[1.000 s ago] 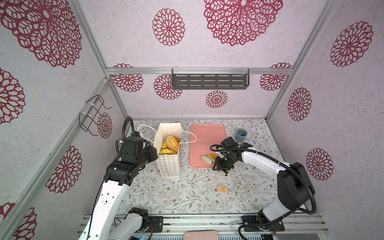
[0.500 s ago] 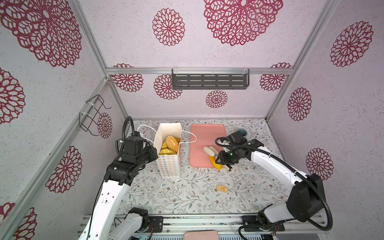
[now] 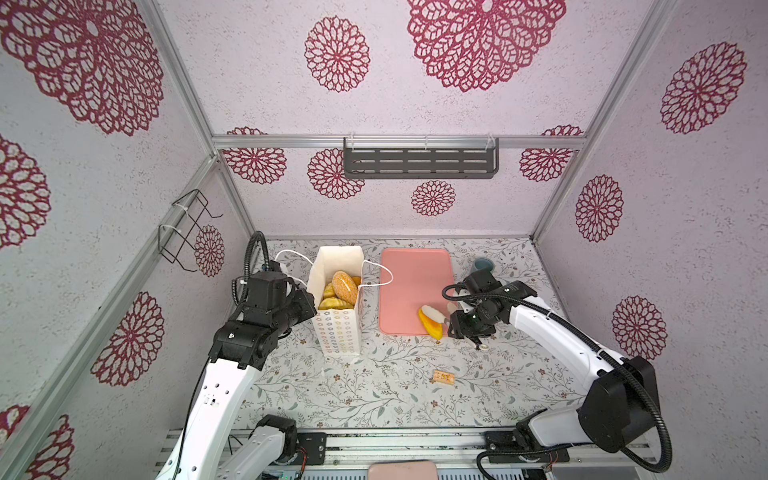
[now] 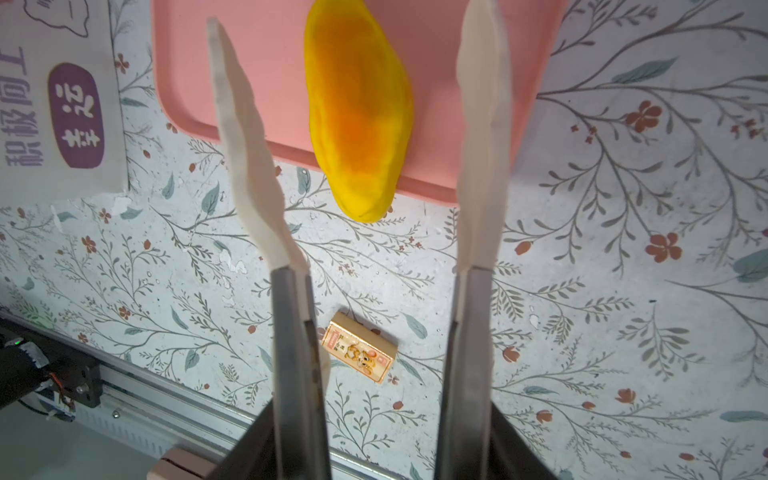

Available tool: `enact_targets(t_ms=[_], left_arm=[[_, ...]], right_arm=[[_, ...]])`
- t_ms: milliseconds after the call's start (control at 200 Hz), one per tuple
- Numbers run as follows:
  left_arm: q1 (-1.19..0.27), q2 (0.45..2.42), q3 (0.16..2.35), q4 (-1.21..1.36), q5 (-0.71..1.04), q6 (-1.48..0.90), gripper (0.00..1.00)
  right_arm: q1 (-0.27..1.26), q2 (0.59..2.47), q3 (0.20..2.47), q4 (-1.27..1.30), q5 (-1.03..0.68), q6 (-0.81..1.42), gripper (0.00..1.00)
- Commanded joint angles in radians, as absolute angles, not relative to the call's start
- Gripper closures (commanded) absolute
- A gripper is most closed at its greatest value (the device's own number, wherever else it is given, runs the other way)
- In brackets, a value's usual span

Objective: Place the fake bread into the paper bag
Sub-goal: 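Lower the tongs around the mango-shaped bread and pinch it, then lift the mango-shaped bread with the tongs and carry it over the bag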

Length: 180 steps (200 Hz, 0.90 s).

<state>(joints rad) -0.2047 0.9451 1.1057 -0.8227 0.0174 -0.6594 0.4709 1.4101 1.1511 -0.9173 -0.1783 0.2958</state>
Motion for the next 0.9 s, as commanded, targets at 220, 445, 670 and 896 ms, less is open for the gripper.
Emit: enact_targets(t_ms=[220,445,670,896], left_arm=[[-0.201,0.948,1.109,-0.802,0.022,-0.657,0.78],[-0.201,0.954,1.109,-0.796,0.026,-0.656,0.78],[-0.201,0.956,1.106,-0.793,0.025,-0.655,0.78],[-0.201,0.957,1.104,-0.794,0.029,-0.651,0.76]], right_arm=[[0.5,1.448,1.131,-0.891,-0.177,0.28,0.39],[0.506,1.49,1.105,-0.847,-0.159,0.295,0.36],[0.537,1.543,1.112,-0.821,-0.139,0.309,0.37],[0.542,1.553,1.114,-0.816,-0.105,0.319,0.48]])
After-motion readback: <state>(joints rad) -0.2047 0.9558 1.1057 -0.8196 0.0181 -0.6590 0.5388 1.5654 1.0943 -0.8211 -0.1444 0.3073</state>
